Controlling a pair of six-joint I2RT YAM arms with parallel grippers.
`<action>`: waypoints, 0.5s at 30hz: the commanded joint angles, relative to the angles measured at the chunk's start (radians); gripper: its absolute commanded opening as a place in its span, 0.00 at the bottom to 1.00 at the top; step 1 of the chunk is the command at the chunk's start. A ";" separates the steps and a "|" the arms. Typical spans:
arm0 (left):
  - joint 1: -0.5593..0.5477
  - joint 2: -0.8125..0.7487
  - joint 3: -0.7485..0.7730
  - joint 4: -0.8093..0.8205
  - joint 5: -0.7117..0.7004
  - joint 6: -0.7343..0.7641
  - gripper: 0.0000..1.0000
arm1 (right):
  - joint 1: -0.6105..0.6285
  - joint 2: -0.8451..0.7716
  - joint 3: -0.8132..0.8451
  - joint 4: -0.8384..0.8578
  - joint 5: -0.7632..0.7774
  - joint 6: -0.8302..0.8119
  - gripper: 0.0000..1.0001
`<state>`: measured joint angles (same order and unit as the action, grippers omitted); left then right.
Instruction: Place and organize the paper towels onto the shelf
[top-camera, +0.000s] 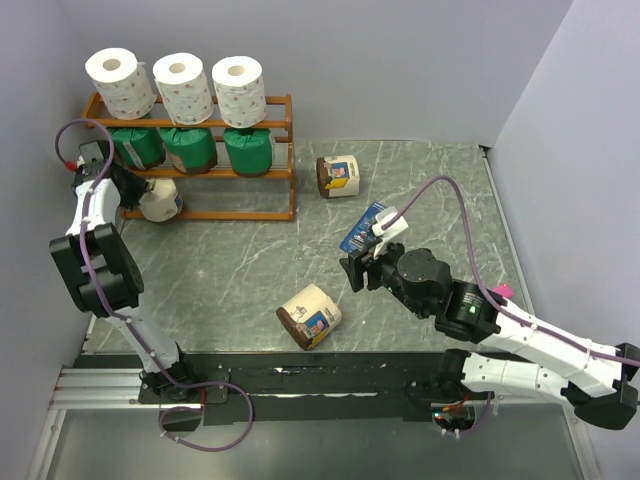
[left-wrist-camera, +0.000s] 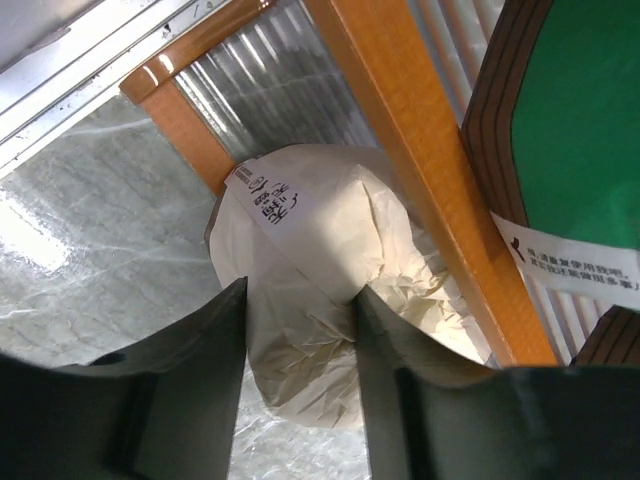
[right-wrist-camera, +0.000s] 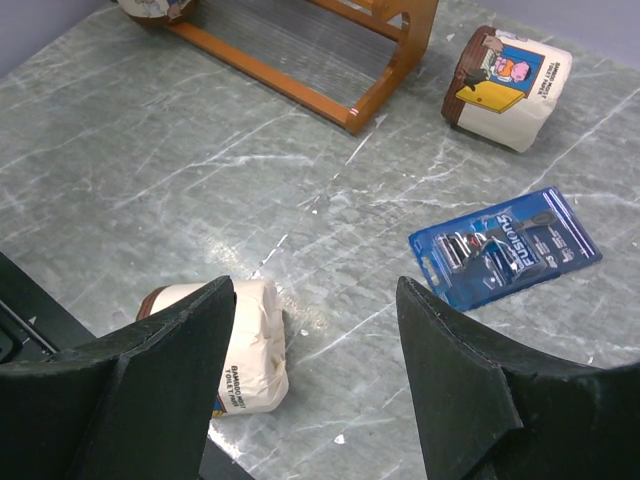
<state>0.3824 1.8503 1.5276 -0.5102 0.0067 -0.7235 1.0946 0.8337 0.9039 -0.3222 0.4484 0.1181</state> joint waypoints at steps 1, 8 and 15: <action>0.004 -0.011 0.080 0.033 -0.045 -0.019 0.53 | -0.001 0.002 0.056 0.015 0.030 -0.005 0.73; 0.006 -0.098 0.028 0.016 -0.073 -0.004 0.71 | -0.001 -0.010 0.064 0.000 0.018 0.008 0.73; 0.006 -0.204 -0.079 0.028 -0.014 0.039 0.70 | -0.001 -0.047 0.050 -0.020 0.030 0.014 0.73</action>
<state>0.3832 1.7428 1.5082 -0.5121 -0.0353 -0.7174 1.0943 0.8284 0.9199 -0.3397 0.4522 0.1184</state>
